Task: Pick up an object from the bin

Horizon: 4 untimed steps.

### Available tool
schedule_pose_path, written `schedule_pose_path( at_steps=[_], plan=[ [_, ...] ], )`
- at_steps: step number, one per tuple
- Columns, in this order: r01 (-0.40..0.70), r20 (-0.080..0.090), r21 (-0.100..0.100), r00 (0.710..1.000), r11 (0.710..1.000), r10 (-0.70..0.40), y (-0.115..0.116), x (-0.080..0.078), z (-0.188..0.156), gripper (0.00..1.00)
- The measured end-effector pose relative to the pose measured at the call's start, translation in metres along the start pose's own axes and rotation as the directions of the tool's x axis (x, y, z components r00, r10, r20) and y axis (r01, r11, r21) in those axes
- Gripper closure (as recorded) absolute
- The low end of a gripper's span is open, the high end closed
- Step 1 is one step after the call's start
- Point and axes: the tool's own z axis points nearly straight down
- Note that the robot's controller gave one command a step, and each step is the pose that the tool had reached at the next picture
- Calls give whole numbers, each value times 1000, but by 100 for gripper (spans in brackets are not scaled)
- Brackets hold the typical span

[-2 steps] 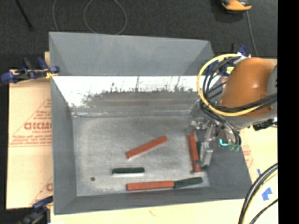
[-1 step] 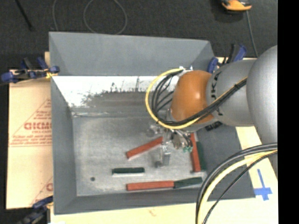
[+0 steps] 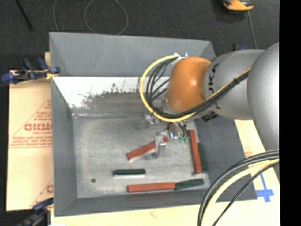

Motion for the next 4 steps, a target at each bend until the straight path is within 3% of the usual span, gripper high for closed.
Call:
schedule_pose_path(
  at_steps=[1,2,3,4],
  plan=[
    [-30,-1,2,1000,1000,30,-22,-5,1,0],
    [72,-2,2,997,997,-72,-2,-28,33,0],
    [71,0,3,997,997,-71,-4,-30,32,0],
    [72,1,4,997,997,-72,-4,-30,31,100]
  ],
)
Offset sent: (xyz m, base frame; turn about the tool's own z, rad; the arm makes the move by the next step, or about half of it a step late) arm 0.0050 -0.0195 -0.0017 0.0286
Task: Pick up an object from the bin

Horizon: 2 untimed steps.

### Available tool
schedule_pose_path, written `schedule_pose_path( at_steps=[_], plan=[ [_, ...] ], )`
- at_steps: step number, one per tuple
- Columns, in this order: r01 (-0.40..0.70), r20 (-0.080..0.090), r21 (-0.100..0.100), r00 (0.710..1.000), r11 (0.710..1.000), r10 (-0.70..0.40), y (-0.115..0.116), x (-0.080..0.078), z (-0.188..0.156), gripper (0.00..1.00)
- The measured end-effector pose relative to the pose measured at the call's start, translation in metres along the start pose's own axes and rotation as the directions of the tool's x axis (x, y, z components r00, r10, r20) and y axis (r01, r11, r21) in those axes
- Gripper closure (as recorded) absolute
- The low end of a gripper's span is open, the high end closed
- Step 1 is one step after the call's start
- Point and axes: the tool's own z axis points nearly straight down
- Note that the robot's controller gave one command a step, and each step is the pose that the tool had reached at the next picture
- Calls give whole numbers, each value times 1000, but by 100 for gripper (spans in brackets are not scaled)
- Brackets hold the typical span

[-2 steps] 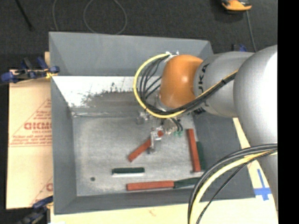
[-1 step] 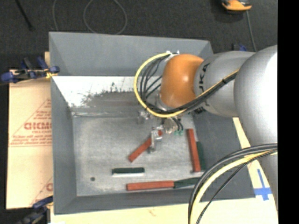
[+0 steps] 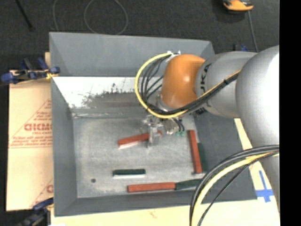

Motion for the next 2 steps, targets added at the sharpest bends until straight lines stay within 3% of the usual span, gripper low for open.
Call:
schedule_pose_path(
  at_steps=[2],
  plan=[
    [-4,-1,0,1000,1000,4,-3,-5,-76,100]
  ],
)
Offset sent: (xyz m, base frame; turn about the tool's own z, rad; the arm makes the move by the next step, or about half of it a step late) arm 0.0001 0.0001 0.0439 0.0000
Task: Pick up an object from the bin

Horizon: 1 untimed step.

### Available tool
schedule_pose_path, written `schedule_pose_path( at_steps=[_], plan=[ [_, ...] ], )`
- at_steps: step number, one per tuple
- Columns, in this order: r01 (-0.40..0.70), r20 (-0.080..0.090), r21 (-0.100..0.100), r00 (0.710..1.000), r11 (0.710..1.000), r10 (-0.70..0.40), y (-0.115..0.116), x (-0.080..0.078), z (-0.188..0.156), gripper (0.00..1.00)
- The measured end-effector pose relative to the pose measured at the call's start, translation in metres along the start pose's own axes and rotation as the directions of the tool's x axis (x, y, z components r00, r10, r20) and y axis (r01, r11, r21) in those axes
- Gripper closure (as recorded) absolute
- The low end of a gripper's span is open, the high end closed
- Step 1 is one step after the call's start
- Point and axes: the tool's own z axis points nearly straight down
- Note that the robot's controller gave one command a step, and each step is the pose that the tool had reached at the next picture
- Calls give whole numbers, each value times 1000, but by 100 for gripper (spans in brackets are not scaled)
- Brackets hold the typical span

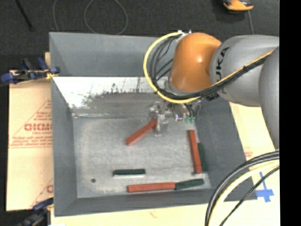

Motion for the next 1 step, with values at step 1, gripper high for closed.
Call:
schedule_pose_path(
  at_steps=[1],
  plan=[
    [-3,2,0,1000,1000,3,-2,-3,-49,100]
  ],
)
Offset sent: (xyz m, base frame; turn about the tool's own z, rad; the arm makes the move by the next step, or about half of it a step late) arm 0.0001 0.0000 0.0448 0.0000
